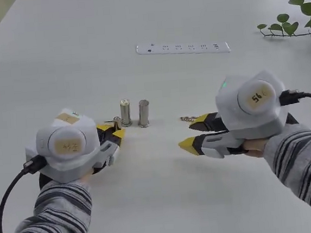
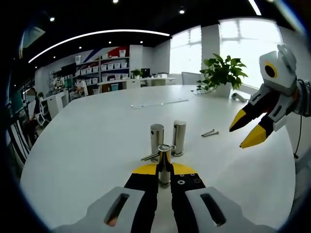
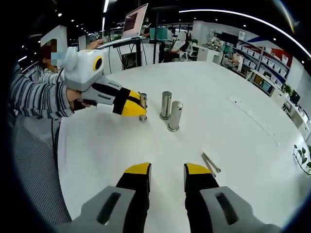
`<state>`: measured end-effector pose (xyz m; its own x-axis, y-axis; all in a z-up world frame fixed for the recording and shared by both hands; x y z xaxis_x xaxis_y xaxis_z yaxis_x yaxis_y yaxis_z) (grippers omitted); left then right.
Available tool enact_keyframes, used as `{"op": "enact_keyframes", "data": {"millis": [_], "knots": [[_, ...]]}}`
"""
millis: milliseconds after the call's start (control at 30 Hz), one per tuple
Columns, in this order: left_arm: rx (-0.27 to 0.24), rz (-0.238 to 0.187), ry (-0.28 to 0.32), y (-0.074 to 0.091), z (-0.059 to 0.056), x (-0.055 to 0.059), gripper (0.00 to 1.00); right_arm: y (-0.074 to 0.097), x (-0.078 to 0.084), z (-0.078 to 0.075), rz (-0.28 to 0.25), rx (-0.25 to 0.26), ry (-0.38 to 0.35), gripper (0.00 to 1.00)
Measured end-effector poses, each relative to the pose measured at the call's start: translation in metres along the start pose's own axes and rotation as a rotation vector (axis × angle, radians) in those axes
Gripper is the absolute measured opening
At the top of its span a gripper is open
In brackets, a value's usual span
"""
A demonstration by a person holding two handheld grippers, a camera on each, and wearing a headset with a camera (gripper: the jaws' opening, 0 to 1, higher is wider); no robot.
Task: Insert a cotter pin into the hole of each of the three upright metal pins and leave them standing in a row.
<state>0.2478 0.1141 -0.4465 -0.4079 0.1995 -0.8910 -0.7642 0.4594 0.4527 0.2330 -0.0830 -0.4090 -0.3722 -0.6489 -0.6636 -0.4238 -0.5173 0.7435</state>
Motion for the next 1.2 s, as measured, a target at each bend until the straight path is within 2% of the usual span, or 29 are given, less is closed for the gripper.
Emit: {"op": "enact_keyframes", "data": {"millis": [133,533,667,733,867,1067,1200], "knots": [[-0.006,0.006,0.009,0.0008,0.0000,0.0039,0.05,0.0006,0.0004,-0.0012,-0.003,-0.003,-0.011,0.22],[-0.009,0.007,-0.013,0.0023,-0.0008,0.0048,0.05,0.0006,0.0024,-0.0009,-0.016,-0.004,-0.048,0.21],[-0.008,0.013,0.001,0.0016,0.0001,0.0061,0.06,0.0002,0.0037,0.0004,-0.022,-0.005,-0.064,0.21],[0.001,0.031,0.033,0.0003,0.0015,0.0080,0.06,-0.0003,0.0045,0.0004,-0.022,-0.006,-0.071,0.21],[0.007,0.043,0.039,-0.0001,0.0004,0.0099,0.07,-0.0004,0.0054,0.0004,-0.022,-0.005,-0.077,0.21],[0.016,0.049,0.037,0.0009,-0.0045,0.0082,0.17,0.0002,0.0046,-0.0001,-0.031,0.001,-0.094,0.21],[0.027,0.052,0.032,0.0063,-0.0066,0.0029,0.29,0.0010,0.0016,-0.0018,-0.050,0.010,-0.107,0.21]]}}
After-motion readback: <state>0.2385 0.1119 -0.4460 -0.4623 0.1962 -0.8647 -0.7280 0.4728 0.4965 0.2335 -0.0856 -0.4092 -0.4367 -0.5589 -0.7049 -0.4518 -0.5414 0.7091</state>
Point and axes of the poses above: the centre of the closed fingertips' face, and the gripper's own axes: y roughly backward along the fingers, z roughly to its left, x roughly out of its underside, the point moved 7 cm from there along y, roughly backward along the fingers, and after that the axes turned 3 degrees about z, right-handed, at the moved point
